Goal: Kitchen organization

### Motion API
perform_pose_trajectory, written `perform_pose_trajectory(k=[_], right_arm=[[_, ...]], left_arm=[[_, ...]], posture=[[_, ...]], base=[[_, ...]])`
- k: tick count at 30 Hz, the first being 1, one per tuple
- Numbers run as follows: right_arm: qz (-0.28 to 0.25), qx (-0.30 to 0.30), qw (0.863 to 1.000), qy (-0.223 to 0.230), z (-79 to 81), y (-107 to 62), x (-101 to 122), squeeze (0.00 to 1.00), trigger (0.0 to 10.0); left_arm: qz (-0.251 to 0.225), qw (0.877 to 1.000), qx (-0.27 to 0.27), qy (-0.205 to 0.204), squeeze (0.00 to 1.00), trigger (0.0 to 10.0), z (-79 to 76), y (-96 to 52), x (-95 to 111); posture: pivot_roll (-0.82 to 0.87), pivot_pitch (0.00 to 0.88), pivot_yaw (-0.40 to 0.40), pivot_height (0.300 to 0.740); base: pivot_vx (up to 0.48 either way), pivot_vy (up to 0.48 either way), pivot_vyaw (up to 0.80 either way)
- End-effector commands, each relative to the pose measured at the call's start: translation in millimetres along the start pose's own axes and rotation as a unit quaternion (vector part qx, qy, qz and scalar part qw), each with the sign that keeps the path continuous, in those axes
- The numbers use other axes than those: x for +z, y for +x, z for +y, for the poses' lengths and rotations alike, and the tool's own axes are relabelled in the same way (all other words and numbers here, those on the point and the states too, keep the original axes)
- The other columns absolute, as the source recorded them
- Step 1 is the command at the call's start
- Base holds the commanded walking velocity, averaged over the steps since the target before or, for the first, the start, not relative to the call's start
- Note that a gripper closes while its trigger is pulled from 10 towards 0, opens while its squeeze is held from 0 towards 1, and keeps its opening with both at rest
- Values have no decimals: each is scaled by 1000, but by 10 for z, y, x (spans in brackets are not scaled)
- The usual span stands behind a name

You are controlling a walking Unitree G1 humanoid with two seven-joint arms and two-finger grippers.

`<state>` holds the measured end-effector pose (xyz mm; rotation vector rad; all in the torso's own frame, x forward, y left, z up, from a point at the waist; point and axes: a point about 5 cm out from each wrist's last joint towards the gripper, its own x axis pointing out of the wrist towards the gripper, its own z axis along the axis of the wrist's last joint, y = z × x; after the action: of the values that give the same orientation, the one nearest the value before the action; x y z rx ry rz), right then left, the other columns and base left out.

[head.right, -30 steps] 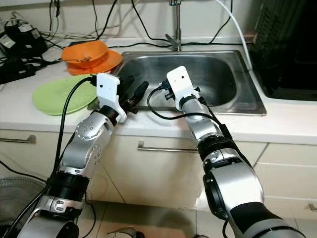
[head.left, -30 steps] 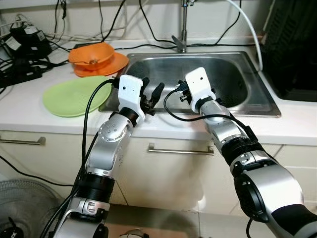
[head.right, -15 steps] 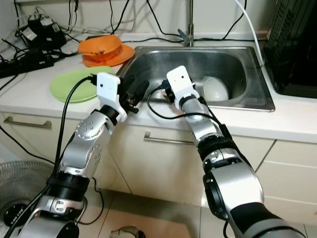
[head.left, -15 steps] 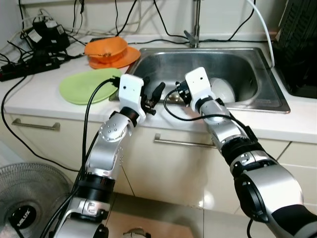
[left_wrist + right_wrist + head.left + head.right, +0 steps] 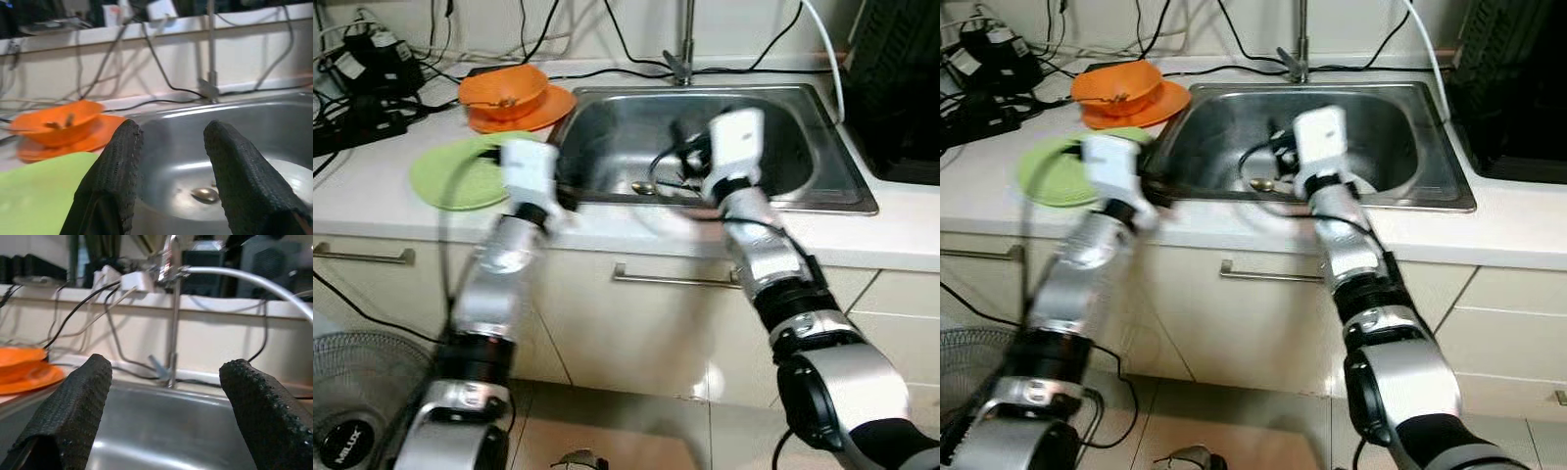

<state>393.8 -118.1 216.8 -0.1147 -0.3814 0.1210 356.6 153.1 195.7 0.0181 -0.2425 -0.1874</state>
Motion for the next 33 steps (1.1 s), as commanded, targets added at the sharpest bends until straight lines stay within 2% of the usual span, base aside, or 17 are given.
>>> perform_pose_trajectory(k=[1, 7, 15, 33], right_arm=[[-8, 3, 1000, 11, 66, 1, 23, 0, 10000], [-22, -11, 999, 25, 33, -61, 33, 0, 10000], [-21, -21, 999, 29, -7, -130, 2, 0, 10000], [-15, -37, 999, 36, -61, -217, -41, 0, 10000]], left_arm=[[-6, 1000, -7, 2, 0, 10000, -50, 34, 32], [-19, 1000, 22, 0, 0, 10000, 63, 37, 41], [-27, 999, 37, -1, 0, 10000, 127, 39, 48], [-29, 998, 47, -5, 0, 10000, 141, 13, -1]], posture=[[141, 48, 105, 740], [125, 40, 105, 740], [118, 33, 106, 740], [119, 21, 103, 740]], base=[[0, 0, 0], [0, 0, 0], [0, 0, 0], [0, 0, 0]])
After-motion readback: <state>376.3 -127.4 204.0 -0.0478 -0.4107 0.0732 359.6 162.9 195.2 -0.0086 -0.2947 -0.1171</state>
